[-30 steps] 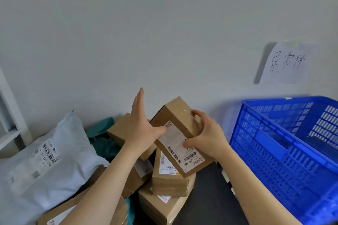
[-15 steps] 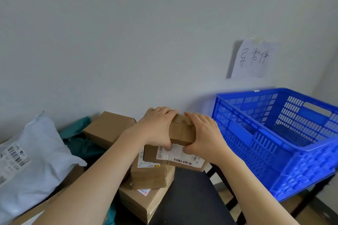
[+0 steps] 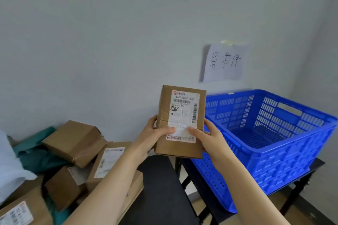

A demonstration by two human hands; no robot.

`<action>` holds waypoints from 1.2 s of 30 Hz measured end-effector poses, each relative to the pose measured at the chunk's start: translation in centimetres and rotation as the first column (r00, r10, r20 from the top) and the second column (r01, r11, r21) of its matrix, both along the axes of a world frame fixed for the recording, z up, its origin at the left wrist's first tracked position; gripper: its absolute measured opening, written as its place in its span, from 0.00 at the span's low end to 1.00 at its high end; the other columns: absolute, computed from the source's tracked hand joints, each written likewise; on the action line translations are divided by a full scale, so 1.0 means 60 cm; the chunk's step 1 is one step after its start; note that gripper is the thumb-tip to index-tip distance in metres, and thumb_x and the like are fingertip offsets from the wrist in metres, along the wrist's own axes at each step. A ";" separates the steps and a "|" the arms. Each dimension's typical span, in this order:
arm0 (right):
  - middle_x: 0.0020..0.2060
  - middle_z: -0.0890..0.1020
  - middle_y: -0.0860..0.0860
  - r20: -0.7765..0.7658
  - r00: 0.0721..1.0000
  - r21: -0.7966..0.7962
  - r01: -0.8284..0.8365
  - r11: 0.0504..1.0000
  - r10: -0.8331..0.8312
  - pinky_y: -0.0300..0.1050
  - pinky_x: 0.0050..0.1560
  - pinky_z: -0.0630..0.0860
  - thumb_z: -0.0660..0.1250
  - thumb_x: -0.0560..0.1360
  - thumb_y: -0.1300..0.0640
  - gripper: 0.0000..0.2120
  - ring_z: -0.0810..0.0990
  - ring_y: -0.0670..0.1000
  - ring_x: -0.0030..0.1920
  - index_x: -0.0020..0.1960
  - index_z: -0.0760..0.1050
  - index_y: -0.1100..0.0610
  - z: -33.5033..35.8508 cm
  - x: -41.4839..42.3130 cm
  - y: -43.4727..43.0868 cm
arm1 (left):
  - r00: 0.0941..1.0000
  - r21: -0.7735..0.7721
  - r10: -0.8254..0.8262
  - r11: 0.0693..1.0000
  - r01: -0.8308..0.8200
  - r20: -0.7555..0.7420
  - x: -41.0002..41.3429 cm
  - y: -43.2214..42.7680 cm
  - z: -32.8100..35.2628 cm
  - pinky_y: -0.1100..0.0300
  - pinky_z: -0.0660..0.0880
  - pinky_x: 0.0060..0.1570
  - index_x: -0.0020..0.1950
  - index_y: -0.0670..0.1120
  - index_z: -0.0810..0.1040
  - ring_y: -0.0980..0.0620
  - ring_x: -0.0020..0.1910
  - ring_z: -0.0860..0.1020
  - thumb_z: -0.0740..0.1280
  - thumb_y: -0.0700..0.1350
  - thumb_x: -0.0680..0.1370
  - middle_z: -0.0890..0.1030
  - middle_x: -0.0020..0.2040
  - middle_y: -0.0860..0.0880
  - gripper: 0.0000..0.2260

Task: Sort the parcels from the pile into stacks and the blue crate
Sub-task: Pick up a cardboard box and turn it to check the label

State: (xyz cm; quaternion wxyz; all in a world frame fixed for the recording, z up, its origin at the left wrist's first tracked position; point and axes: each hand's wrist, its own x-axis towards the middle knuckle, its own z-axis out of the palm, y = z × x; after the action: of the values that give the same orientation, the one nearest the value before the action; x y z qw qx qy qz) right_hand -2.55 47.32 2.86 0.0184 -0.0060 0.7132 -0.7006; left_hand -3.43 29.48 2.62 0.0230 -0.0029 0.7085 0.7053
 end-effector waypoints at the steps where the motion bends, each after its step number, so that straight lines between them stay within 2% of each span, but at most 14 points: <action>1: 0.46 0.86 0.49 -0.021 1.000 -0.014 -0.015 1.000 0.014 0.48 0.50 0.81 0.72 0.74 0.56 0.25 0.85 0.49 0.48 0.68 0.68 0.47 0.006 -0.007 0.029 | 1.000 0.031 0.001 1.000 -0.001 -0.005 -0.006 0.031 0.005 0.59 0.77 0.45 0.66 0.53 0.67 0.53 0.50 0.81 0.72 0.46 0.73 0.81 0.54 0.51 0.25; 6: 0.50 0.85 0.48 -0.094 0.993 0.030 -0.075 0.997 0.077 0.48 0.49 0.81 0.74 0.71 0.56 0.31 0.85 0.50 0.49 0.67 0.64 0.39 0.033 -0.037 0.127 | 0.998 0.128 0.007 0.992 0.001 -0.057 -0.030 0.133 0.026 0.54 0.78 0.50 0.59 0.54 0.75 0.51 0.50 0.83 0.76 0.46 0.66 0.84 0.52 0.52 0.23; 9: 0.52 0.84 0.48 -0.067 0.994 -0.030 -0.090 0.995 0.088 0.48 0.48 0.81 0.73 0.72 0.59 0.26 0.85 0.49 0.49 0.65 0.67 0.44 0.045 -0.059 0.179 | 0.995 0.129 0.036 0.991 -0.024 -0.090 -0.041 0.191 0.039 0.61 0.77 0.41 0.53 0.54 0.78 0.55 0.43 0.84 0.72 0.40 0.70 0.85 0.48 0.52 0.15; 12: 0.49 0.85 0.48 -0.096 0.995 -0.060 -0.037 0.997 0.031 0.43 0.41 0.80 0.72 0.71 0.62 0.19 0.85 0.48 0.44 0.59 0.74 0.49 0.051 -0.078 0.221 | 0.993 0.161 0.107 0.982 -0.096 -0.058 -0.059 0.245 0.042 0.63 0.77 0.31 0.58 0.46 0.77 0.54 0.37 0.84 0.73 0.36 0.70 0.85 0.48 0.47 0.18; 14: 0.48 0.85 0.49 -0.119 0.992 -0.065 0.025 0.998 -0.033 0.43 0.41 0.80 0.73 0.69 0.63 0.18 0.85 0.48 0.44 0.56 0.75 0.51 0.047 -0.093 0.243 | 0.990 0.190 0.138 0.973 -0.131 -0.024 -0.073 0.274 0.042 0.62 0.77 0.29 0.59 0.42 0.76 0.52 0.36 0.84 0.73 0.34 0.69 0.85 0.46 0.46 0.19; 17: 0.47 0.84 0.48 -0.131 0.985 -0.049 0.110 0.993 -0.115 0.48 0.47 0.81 0.76 0.66 0.62 0.18 0.84 0.50 0.46 0.52 0.76 0.51 0.044 -0.119 0.267 | 0.984 0.164 0.178 0.971 -0.172 -0.024 -0.105 0.304 0.040 0.59 0.79 0.34 0.57 0.43 0.79 0.49 0.40 0.85 0.74 0.35 0.67 0.86 0.45 0.47 0.19; 19: 0.46 0.84 0.48 -0.129 0.978 -0.062 0.155 0.986 -0.162 0.49 0.48 0.81 0.77 0.64 0.62 0.19 0.83 0.50 0.46 0.51 0.76 0.51 0.042 -0.142 0.285 | 0.982 0.158 0.185 0.971 -0.179 -0.024 -0.133 0.324 0.040 0.57 0.80 0.36 0.54 0.44 0.80 0.49 0.40 0.85 0.74 0.34 0.67 0.86 0.44 0.48 0.17; 24: 0.46 0.84 0.48 -0.132 0.971 -0.001 0.203 0.979 -0.201 0.54 0.52 0.80 0.77 0.64 0.59 0.16 0.83 0.51 0.48 0.49 0.77 0.49 0.041 -0.210 0.323 | 0.993 0.185 0.115 0.976 -0.113 0.001 -0.210 0.361 0.031 0.50 0.80 0.51 0.56 0.44 0.80 0.48 0.45 0.85 0.75 0.38 0.68 0.86 0.46 0.48 0.17; 26: 0.47 0.84 0.48 -0.107 0.982 0.023 0.161 0.987 -0.158 0.52 0.53 0.80 0.75 0.68 0.58 0.15 0.83 0.50 0.48 0.52 0.77 0.50 0.047 -0.234 0.340 | 0.998 0.190 0.054 0.980 -0.055 0.012 -0.235 0.376 0.028 0.53 0.80 0.50 0.58 0.45 0.79 0.49 0.47 0.84 0.75 0.41 0.69 0.86 0.47 0.48 0.18; 29: 0.48 0.84 0.48 -0.074 0.991 0.054 0.114 0.992 -0.110 0.46 0.49 0.81 0.73 0.71 0.57 0.15 0.83 0.49 0.48 0.56 0.76 0.51 0.051 -0.279 0.365 | 0.999 0.221 -0.007 0.975 -0.002 0.040 -0.283 0.399 0.029 0.56 0.80 0.44 0.59 0.45 0.78 0.49 0.47 0.84 0.74 0.41 0.71 0.85 0.49 0.47 0.17; 31: 0.49 0.84 0.48 -0.043 0.993 0.058 0.108 0.992 -0.106 0.47 0.49 0.81 0.73 0.71 0.56 0.15 0.83 0.49 0.48 0.56 0.75 0.50 0.046 -0.311 0.379 | 0.996 0.216 -0.056 0.976 0.042 0.063 -0.313 0.413 0.033 0.54 0.80 0.46 0.60 0.46 0.78 0.48 0.49 0.84 0.72 0.41 0.73 0.85 0.50 0.47 0.16; 33: 0.49 0.84 0.48 0.008 0.995 0.060 0.103 0.993 -0.104 0.47 0.48 0.80 0.73 0.71 0.54 0.14 0.83 0.50 0.49 0.56 0.75 0.49 0.038 -0.341 0.392 | 0.992 0.197 -0.097 0.977 0.079 0.081 -0.336 0.423 0.037 0.54 0.80 0.49 0.58 0.47 0.80 0.48 0.51 0.83 0.69 0.43 0.75 0.85 0.51 0.47 0.12; 36: 0.48 0.85 0.49 0.121 0.989 0.050 0.080 0.996 -0.086 0.46 0.47 0.79 0.72 0.72 0.52 0.14 0.83 0.51 0.49 0.57 0.76 0.49 0.024 -0.389 0.413 | 0.982 0.223 -0.122 0.971 0.088 0.145 -0.370 0.437 0.035 0.56 0.78 0.44 0.53 0.52 0.80 0.51 0.50 0.82 0.64 0.50 0.79 0.85 0.49 0.49 0.07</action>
State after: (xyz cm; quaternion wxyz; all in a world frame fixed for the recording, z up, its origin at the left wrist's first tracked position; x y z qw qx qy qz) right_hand -25.91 72.11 4.32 0.0332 0.0671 0.7259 -0.6837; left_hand -25.61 55.71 4.73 0.1164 -0.0186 0.6229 0.7734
